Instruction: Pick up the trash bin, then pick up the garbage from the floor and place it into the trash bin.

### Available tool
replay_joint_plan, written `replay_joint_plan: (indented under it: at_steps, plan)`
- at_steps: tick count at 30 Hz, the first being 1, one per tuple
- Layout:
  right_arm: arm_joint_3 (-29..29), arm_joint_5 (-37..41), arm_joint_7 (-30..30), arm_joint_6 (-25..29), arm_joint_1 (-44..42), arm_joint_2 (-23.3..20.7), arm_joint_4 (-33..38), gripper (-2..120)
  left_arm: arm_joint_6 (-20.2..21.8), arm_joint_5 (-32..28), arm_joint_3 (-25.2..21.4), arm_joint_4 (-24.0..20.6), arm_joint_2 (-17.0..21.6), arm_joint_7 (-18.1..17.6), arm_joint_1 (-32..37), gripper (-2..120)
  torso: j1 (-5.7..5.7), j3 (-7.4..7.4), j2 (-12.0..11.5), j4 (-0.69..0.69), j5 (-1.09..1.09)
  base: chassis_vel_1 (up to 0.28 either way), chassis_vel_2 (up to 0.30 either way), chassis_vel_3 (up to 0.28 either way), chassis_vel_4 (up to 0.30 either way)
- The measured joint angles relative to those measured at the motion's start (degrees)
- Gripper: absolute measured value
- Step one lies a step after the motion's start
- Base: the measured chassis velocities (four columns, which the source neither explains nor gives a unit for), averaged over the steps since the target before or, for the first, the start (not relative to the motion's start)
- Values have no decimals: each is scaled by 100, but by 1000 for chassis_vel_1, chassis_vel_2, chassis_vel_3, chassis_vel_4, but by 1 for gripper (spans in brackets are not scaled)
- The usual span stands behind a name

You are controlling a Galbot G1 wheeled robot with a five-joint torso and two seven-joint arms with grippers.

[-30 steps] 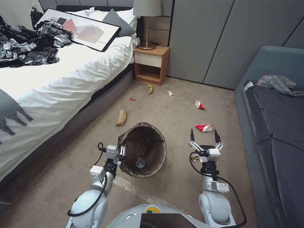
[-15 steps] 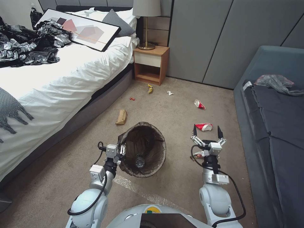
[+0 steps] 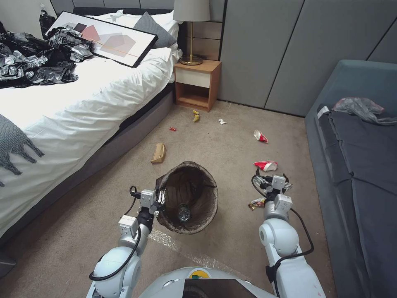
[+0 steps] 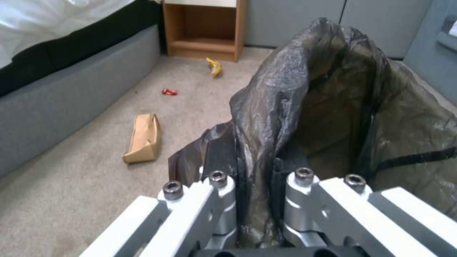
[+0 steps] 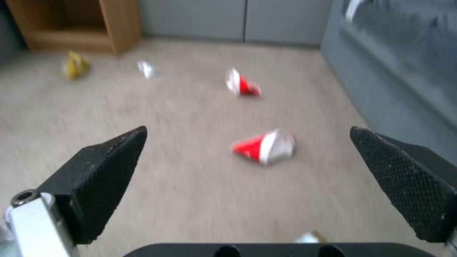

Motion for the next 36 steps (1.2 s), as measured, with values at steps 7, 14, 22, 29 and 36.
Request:
replay_joint_plan:
  at_steps: [7,14,22,29,36]
  plan:
    - [-43,361,134,-545,221,-80,-554,100,11,-6,-7,93,12,-4,-58,7,0,0,0,-1,0,0,0,0,0]
    - [-65,942,308,-1054,364,-163,-935,100,17,-7,6,150,9,-7,-83,7,0,0,0,0,-1,0,0,0,0]
    - [-84,1058,348,-1110,379,-180,-1130,100,20,-8,11,173,9,-6,-94,7,0,0,0,-1,-1,0,0,0,0]
    - [-99,1076,354,-1121,379,-181,-1321,100,20,-11,12,183,11,-6,-94,7,0,0,0,-1,-1,0,0,0,0]
    - [-103,1078,365,-1077,490,-150,-1655,100,20,-18,8,183,26,-3,-84,7,0,0,0,-1,0,0,0,0,0]
